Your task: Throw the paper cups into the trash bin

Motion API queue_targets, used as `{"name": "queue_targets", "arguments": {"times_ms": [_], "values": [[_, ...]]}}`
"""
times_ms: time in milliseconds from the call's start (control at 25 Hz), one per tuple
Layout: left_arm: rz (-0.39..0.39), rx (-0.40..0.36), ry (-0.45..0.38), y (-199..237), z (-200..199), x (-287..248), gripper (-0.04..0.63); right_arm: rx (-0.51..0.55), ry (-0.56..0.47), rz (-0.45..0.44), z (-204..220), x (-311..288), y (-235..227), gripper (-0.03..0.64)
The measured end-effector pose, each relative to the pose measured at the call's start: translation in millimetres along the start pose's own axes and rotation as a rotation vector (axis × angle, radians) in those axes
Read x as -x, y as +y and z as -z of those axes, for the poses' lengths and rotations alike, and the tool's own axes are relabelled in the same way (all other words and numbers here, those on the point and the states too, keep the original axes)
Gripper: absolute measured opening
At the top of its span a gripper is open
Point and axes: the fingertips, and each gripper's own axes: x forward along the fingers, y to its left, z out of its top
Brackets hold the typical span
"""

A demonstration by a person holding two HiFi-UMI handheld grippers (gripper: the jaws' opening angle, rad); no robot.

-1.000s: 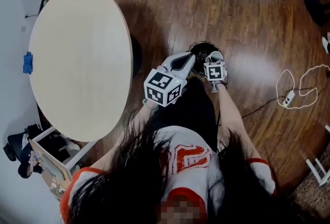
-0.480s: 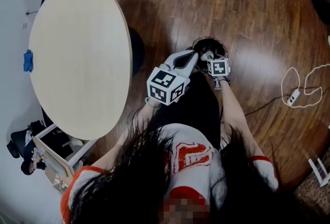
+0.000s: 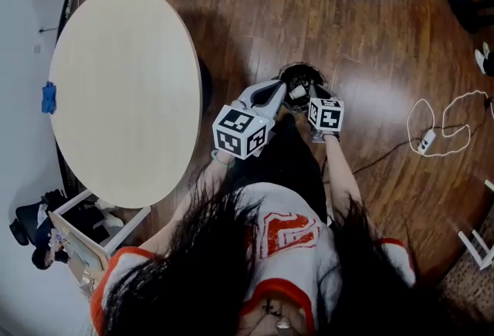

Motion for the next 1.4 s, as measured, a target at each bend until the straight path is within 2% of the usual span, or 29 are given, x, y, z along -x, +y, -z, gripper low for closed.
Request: {"name": "queue_targets", "arguments": {"times_ms": [40,280,560,760,1000,1400], "values": [[-0.001,-0.002,-0.004,-1.2,-3.0,2.9,0.0,-0.003,-0.023,-0.002,-6.7,9.6,2.9,0.005],[-0.012,-0.025,-0.012,-1.7,-10.5,21.7,0.0,0.008,-0.162,-0.009,-49.9,71.0,22.6,0.002],[-0.048,0.031,-0.063,12.4,-18.0,40.7,0.0,-0.158,-0.267,-0.059,-77.6,133.7,46.0,0.002],[-0.025,-0.001,-0.101,6.6,-31.0,39.8,0.0,-0.174,-0.352,-0.072,-95.3,165.3,58.9,0.002],[-0.01,-0.011,-0.107,0.2,-28.4,41.9,0.0,-0.193,-0.389,-0.073,-102.7,184.5,65.7,0.002],[-0.023,-0.012,-0.133,2.5,-34.6,50.9,0.0,-0.165,-0.394,-0.071,-107.4,191.3,72.7,0.002]]}}
